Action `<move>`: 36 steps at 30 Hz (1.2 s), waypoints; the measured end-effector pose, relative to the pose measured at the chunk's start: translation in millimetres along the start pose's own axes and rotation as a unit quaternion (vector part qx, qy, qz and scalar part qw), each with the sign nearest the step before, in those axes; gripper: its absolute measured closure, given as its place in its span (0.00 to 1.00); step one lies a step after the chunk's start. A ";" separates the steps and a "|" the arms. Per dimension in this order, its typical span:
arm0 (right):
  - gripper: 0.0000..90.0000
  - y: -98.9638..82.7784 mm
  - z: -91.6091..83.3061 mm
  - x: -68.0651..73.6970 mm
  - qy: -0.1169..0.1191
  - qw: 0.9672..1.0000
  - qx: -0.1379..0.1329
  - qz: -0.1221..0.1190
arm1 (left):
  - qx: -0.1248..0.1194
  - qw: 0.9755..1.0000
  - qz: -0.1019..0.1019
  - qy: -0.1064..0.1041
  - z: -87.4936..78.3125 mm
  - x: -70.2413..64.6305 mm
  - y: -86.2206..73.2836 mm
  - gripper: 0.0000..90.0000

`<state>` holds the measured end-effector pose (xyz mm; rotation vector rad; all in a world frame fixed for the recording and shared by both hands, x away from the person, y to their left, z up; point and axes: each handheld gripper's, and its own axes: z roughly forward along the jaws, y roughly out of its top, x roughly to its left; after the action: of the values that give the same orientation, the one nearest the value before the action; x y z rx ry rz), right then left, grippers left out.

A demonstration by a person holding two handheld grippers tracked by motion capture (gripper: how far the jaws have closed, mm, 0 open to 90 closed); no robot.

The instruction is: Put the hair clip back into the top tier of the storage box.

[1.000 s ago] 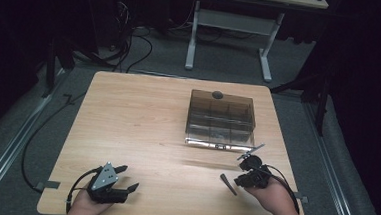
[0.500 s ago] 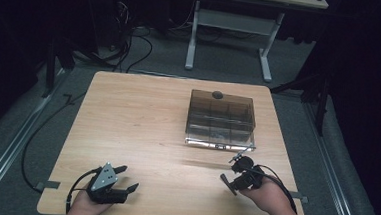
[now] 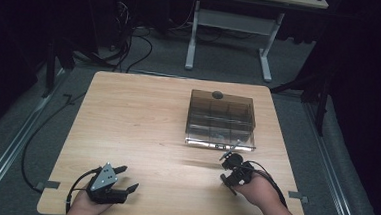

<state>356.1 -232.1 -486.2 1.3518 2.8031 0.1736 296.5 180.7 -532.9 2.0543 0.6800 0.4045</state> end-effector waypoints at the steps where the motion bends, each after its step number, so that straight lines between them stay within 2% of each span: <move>1: 0.84 0.1 0.6 -0.4 0.002 1.000 0.000 0.003 | 0.001 1.000 0.001 0.000 0.1 -0.1 0.0 0.30; 4: 0.89 0.8 0.7 -1.2 0.001 1.000 0.004 0.001 | 0.001 1.000 0.000 0.000 0.2 -0.2 0.1 0.30; 6: 0.90 1.2 0.7 0.2 0.004 1.000 0.007 0.004 | 0.000 1.000 0.001 0.002 0.3 -0.5 0.0 0.30; 8: 0.90 2.1 0.4 0.1 0.001 1.000 0.012 -0.004 | 0.000 1.000 0.001 0.003 0.3 -0.6 0.0 0.30; 14: 0.90 2.3 0.4 1.2 0.003 1.000 0.014 0.004 | 0.001 1.000 0.003 0.005 0.2 -1.1 0.1 0.30; 21: 0.90 2.6 -0.2 2.4 0.004 1.000 0.011 -0.005 | 0.002 1.000 0.003 0.005 0.2 -1.2 0.1 0.30; 24: 0.90 2.4 -2.6 2.1 0.006 1.000 0.004 -0.003 | 0.002 1.000 0.003 0.004 0.3 -1.2 0.1 0.30; 25: 0.90 1.9 -3.9 2.9 0.008 1.000 0.007 0.007 | 0.001 1.000 0.003 0.005 0.3 -1.2 0.1 0.30; 28: 0.90 1.7 -7.7 2.5 0.009 1.000 0.004 0.008 | 0.001 1.000 0.003 0.004 0.2 -1.4 0.1 0.30; 32: 0.90 1.2 -14.9 0.4 0.009 1.000 0.001 0.004 | 0.002 1.000 0.003 0.003 0.3 -1.3 0.1 0.30; 33: 0.90 1.3 -15.6 -1.6 0.009 1.000 -0.003 -0.008 | 0.002 1.000 0.003 0.003 0.3 -1.3 0.1 0.30; 36: 0.90 0.2 -20.6 -4.3 0.009 1.000 -0.007 -0.006 | 0.002 1.000 0.003 0.003 0.4 -1.2 0.2 0.30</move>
<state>357.5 -237.1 -465.9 1.3374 2.8185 0.2070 295.8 179.6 -533.0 2.0612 0.6784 0.4131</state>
